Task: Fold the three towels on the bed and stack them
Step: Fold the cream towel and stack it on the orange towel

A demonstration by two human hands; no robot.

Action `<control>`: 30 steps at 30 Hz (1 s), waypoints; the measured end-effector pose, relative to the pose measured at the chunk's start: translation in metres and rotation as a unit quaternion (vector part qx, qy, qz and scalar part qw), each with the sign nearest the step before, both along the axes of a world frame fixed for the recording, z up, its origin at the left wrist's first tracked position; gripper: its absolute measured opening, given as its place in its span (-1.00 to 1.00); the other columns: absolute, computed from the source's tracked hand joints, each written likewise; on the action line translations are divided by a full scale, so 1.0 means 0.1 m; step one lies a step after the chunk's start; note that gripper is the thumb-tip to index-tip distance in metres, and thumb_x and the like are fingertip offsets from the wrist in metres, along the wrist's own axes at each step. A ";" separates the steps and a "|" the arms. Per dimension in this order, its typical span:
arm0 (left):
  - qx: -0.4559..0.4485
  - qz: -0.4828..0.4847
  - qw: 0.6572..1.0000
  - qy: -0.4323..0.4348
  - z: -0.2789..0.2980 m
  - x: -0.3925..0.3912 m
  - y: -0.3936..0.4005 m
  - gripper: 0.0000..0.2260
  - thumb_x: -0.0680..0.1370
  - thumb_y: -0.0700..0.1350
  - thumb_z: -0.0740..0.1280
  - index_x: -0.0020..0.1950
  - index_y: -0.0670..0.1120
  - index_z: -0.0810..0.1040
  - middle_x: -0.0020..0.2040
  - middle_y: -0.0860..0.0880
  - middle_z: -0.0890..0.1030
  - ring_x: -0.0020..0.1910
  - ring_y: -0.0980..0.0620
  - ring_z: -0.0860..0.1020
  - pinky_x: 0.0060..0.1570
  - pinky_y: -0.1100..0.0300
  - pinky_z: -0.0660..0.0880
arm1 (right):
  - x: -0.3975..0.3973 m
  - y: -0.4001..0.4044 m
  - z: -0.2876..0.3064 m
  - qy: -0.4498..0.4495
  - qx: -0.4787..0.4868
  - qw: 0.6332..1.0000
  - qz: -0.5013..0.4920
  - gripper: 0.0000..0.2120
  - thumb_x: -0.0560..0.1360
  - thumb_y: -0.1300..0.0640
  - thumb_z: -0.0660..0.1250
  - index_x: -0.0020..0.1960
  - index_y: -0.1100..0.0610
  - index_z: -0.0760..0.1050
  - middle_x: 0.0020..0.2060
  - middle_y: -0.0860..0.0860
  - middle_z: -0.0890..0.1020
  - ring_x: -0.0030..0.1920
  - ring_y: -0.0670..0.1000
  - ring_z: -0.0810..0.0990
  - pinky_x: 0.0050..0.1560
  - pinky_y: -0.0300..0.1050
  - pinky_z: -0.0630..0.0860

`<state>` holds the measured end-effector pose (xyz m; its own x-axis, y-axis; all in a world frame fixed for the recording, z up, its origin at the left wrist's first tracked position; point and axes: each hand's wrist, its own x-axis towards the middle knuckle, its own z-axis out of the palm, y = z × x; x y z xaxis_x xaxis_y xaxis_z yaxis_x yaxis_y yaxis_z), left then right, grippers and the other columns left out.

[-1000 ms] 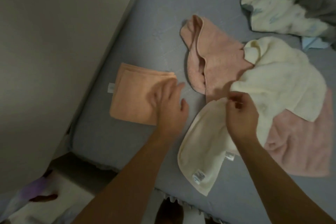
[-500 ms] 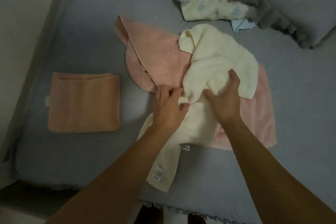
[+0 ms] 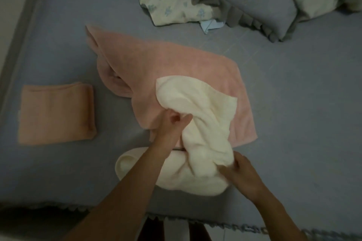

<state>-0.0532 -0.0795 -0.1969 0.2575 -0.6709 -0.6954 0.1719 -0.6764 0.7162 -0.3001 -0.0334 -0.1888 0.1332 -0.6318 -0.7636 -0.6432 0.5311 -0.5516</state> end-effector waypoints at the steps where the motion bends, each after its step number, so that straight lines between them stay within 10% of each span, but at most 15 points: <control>1: 0.000 0.048 0.998 0.032 -0.03 -0.07 -0.09 -0.78 0.46 -0.03 0.48 0.06 0.03 0.55 -0.05 0.07 0.70 -0.12 0.15 0.66 -0.22 0.30 0.56 | 0.02 -0.05 -0.01 -0.020 -0.017 0.999 -0.044 -0.71 0.43 -0.01 0.49 0.13 -0.12 0.55 0.06 -0.09 0.68 -0.06 -0.27 0.64 -0.15 -0.41 0.53; 7: 0.050 0.147 0.987 -0.032 -0.19 -0.02 -0.33 -0.83 0.51 -0.04 0.41 -0.02 -0.11 0.54 -0.37 0.05 0.48 -0.47 0.13 0.38 -0.58 0.37 0.32 | 0.26 -0.75 -0.15 -0.034 -0.097 0.984 -0.144 -0.30 0.45 -0.02 0.43 0.50 0.02 0.22 0.19 -0.17 0.45 0.13 -0.11 0.51 0.19 -0.15 0.42; 15: -0.044 0.242 0.968 0.045 0.42 0.07 0.21 -0.53 0.35 -0.14 0.33 0.27 -0.09 0.53 0.10 -0.08 0.63 0.05 -0.06 0.59 -0.10 0.10 0.59 | 0.40 -0.76 0.02 -0.128 -0.021 0.984 -0.125 -0.85 0.44 0.24 0.44 -0.04 0.04 0.59 -0.04 0.08 0.68 -0.03 0.08 0.67 0.02 -0.02 0.58; 18: 0.060 0.258 0.961 -0.077 0.44 0.16 0.97 -0.71 0.31 -0.09 0.35 0.02 -0.06 0.59 -0.04 -0.08 0.60 -0.02 -0.12 0.54 -0.16 0.10 0.48 | 0.09 -0.27 0.21 -0.100 -0.049 0.985 -0.132 -0.81 0.44 0.14 0.45 0.04 -0.01 0.60 -0.10 -0.12 0.67 -0.06 -0.06 0.66 -0.04 -0.11 0.59; 22: 0.231 0.177 0.952 -0.094 0.19 0.12 1.82 -0.76 0.54 -0.14 0.35 0.17 -0.19 0.54 0.08 -0.22 0.59 -0.03 -0.17 0.53 0.00 -0.01 0.48 | -0.13 0.39 0.26 -0.092 -0.036 0.994 -0.045 -0.79 0.36 0.14 0.47 -0.01 -0.01 0.67 -0.14 -0.04 0.73 -0.07 -0.01 0.70 -0.09 -0.08 0.63; 30: 0.136 0.129 0.982 0.036 -0.05 -0.25 1.65 -0.40 0.37 0.01 0.50 0.37 -0.06 0.47 0.22 -0.07 0.61 0.14 -0.13 0.59 0.18 -0.12 0.51 | 0.11 0.69 -0.21 -0.099 0.127 0.980 -0.121 -0.66 0.44 -0.02 0.42 0.19 0.03 0.56 0.00 -0.07 0.68 0.04 -0.01 0.65 0.06 -0.05 0.59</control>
<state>-0.0784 0.0852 -0.2024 0.3378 -0.3762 -0.8628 0.4058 -0.7688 0.4941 -0.2894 0.0360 -0.2097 0.1637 -0.4567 -0.8744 -0.3757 0.7907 -0.4833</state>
